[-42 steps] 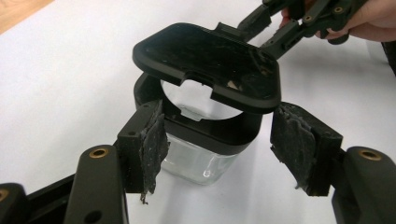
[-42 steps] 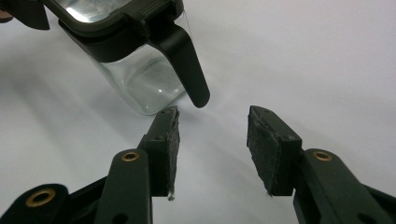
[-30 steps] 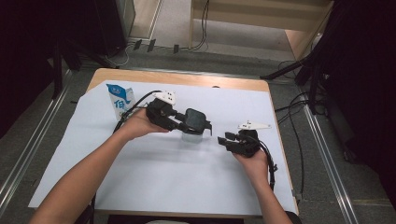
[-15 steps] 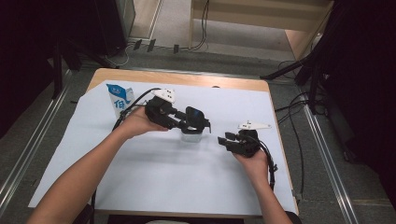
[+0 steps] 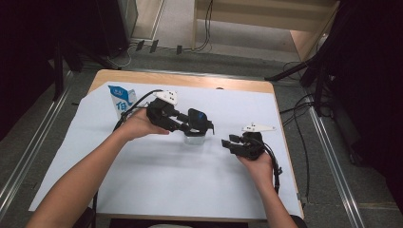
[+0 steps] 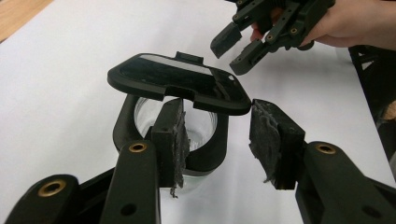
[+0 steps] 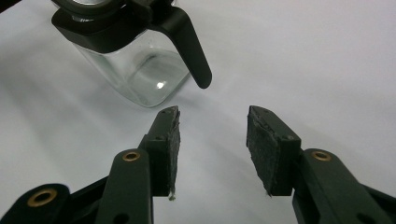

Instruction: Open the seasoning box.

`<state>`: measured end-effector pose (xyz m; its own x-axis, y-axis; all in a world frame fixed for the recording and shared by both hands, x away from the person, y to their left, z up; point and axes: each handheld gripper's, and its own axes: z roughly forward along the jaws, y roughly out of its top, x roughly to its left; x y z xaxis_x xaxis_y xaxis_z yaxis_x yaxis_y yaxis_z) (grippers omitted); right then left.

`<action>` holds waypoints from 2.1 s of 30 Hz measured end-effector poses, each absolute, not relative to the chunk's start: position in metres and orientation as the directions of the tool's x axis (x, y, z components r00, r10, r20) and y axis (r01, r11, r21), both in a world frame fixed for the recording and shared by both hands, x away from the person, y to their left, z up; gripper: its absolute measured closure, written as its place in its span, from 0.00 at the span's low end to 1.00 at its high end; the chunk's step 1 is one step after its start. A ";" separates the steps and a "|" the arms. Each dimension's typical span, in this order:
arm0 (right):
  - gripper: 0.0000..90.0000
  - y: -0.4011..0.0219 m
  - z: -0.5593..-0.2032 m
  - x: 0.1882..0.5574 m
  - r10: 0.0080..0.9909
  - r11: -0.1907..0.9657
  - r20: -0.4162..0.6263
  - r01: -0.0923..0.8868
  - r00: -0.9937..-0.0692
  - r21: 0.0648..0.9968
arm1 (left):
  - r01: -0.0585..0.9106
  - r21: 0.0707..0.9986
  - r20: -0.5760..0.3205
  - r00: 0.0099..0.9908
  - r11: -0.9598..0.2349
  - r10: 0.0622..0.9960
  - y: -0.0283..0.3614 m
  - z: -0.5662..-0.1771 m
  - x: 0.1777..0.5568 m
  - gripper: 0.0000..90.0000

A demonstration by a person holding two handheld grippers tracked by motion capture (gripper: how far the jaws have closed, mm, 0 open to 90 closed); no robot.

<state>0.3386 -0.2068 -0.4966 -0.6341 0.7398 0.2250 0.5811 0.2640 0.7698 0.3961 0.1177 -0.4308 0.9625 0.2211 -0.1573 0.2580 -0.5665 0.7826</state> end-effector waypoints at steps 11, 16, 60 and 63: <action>0.61 -0.206 -0.497 0.339 0.740 0.268 0.221 0.580 -0.635 0.769 | 0.242 0.800 -0.139 0.965 -0.550 0.222 0.123 -0.419 0.398 0.75; 0.61 -0.206 -0.497 0.339 0.740 0.268 0.222 0.581 -0.635 0.768 | 0.243 0.801 -0.149 0.966 -0.547 0.211 0.121 -0.420 0.399 0.84; 0.62 -0.207 -0.497 0.338 0.738 0.267 0.226 0.582 -0.636 0.768 | 0.313 0.789 -0.174 0.939 -0.528 0.296 0.111 -0.487 0.412 0.13; 0.62 -0.207 -0.497 0.338 0.740 0.266 0.227 0.585 -0.634 0.766 | 0.313 0.798 -0.178 0.939 -0.515 0.294 0.109 -0.491 0.413 0.14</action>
<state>0.3381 -0.2071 -0.4965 -0.6336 0.7396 0.2272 0.5849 0.2656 0.7664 0.4128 0.1089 -0.4909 0.9391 0.2939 -0.1782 0.3126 -0.5149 0.7982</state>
